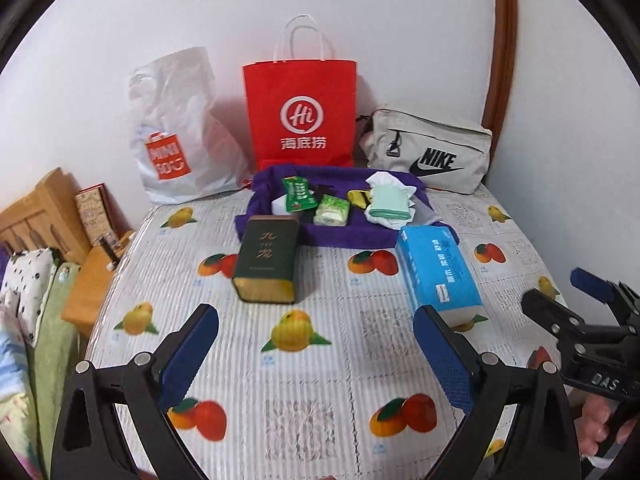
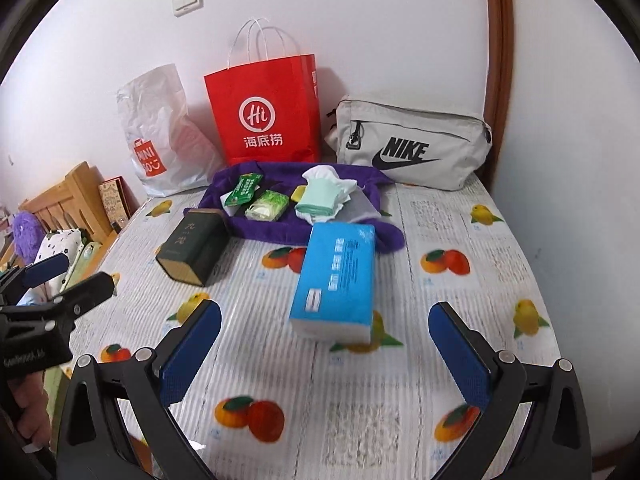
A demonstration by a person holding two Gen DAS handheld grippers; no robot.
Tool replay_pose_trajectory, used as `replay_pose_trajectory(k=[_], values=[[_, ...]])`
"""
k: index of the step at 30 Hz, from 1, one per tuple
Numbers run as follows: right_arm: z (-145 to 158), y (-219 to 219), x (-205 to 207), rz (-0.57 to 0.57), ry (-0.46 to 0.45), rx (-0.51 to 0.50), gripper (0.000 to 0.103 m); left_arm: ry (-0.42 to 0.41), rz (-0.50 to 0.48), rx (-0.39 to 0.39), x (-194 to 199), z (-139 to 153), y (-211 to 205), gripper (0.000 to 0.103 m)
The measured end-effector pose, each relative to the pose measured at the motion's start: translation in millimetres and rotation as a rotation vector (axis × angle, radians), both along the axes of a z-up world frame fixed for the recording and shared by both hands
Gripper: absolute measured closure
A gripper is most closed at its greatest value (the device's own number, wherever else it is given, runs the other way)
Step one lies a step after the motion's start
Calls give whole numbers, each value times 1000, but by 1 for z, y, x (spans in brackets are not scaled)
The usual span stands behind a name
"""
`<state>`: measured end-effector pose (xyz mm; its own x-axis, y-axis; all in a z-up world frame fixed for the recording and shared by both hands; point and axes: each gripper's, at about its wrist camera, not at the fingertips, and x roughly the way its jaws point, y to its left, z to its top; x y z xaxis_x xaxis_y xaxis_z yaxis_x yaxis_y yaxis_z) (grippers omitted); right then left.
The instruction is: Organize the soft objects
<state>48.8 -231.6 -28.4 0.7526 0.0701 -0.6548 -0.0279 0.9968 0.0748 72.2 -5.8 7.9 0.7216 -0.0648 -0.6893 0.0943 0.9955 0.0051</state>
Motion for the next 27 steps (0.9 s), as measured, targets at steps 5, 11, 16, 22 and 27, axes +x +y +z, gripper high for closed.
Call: replay_pose_trajectory(k=[5,11,16,22,27], values=[[1,5,-21,10,-15,-21,1,-8,8,-19,-19,0,5,4],[4,11,-34,24,-31,-21,1,-17,9,-4,-37,-2,6,4],[7,16,-42,30,-43,-28,1,-27,15,-11,-46,2,11,4],[9,18,-45,36,-50,-19,1,-39,12,-7,-50,6,12,4],[9,16,-46,30,-43,-14,1,-31,19,-9,-50,4,13,4]])
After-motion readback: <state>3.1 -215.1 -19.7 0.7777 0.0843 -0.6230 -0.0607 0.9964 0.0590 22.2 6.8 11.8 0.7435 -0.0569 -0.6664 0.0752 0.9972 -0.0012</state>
